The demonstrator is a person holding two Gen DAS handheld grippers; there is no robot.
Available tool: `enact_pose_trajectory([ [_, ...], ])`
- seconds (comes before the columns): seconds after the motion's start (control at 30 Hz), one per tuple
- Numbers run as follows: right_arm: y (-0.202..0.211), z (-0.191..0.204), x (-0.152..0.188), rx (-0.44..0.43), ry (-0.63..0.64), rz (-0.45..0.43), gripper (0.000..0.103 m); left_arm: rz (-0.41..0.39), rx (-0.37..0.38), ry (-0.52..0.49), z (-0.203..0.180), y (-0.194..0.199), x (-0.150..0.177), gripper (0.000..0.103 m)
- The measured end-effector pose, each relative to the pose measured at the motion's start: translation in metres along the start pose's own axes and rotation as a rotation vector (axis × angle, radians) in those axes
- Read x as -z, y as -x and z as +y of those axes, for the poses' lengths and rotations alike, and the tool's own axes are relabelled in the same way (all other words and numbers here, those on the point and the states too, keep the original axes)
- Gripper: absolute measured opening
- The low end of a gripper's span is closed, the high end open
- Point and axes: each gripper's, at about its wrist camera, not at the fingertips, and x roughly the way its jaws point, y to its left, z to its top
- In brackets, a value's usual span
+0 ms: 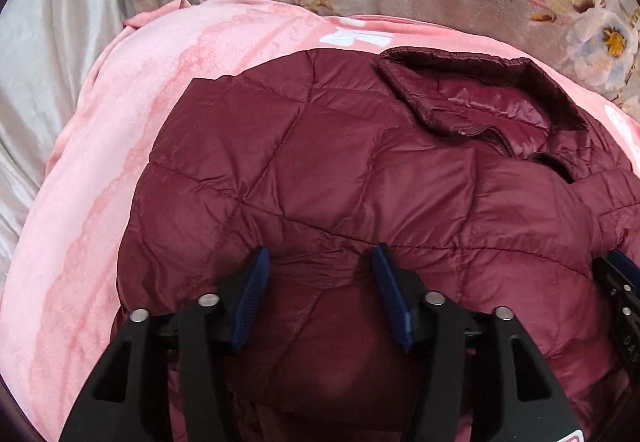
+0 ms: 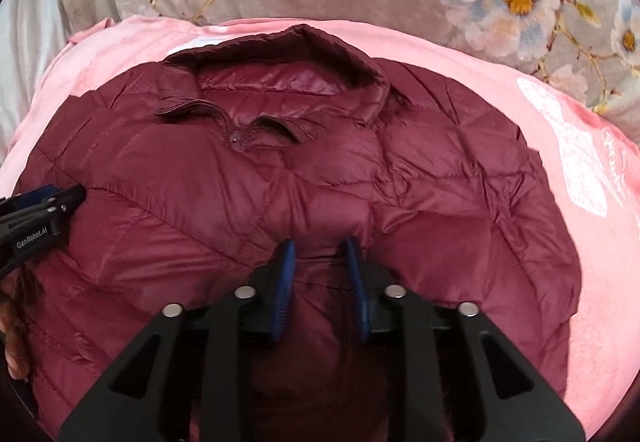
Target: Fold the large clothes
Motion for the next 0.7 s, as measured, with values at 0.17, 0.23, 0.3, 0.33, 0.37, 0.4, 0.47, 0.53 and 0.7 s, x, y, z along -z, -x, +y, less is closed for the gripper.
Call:
enact_pose_trajectory([
  [0.17, -0.0021, 0.0014, 0.0033, 0.023, 0.0, -0.018, 0.029, -0.024, -0.03, 0.0, -0.0025, -0.0024, 0.0039, 0.065],
  [0.23, -0.0022, 0.0026, 0.0032, 0.032, 0.002, -0.018, 0.03, -0.026, -0.027, 0.005, -0.0017, -0.0025, 0.0042, 0.066],
  [0.3, -0.0031, 0.001, 0.003, 0.026, -0.005, -0.017, 0.031, -0.027, -0.028, 0.008, -0.001, -0.0026, 0.004, 0.067],
  [0.33, -0.0033, 0.0, 0.003, 0.02, -0.011, -0.016, 0.031, -0.028, -0.033, 0.004, -0.0018, -0.0025, 0.004, 0.067],
  [0.37, -0.0035, -0.001, 0.0031, 0.016, -0.015, -0.016, 0.031, -0.028, -0.037, 0.002, -0.0027, -0.0025, 0.0041, 0.067],
  [0.4, -0.0038, -0.002, 0.0032, 0.012, -0.019, -0.016, 0.031, -0.028, -0.042, -0.001, -0.0034, -0.0024, 0.0042, 0.068],
  [0.47, -0.0044, -0.0029, 0.0033, 0.009, -0.023, -0.015, 0.031, -0.027, -0.047, -0.005, -0.0045, -0.0018, 0.005, 0.068],
  [0.53, -0.0045, -0.0024, 0.0036, 0.01, -0.022, -0.015, 0.031, -0.026, -0.053, -0.008, -0.0048, -0.0025, 0.0052, 0.068],
  [0.7, -0.0042, -0.0029, 0.0033, 0.008, -0.023, -0.015, 0.032, -0.025, -0.059, -0.014, -0.0046, -0.0037, 0.0041, 0.069],
])
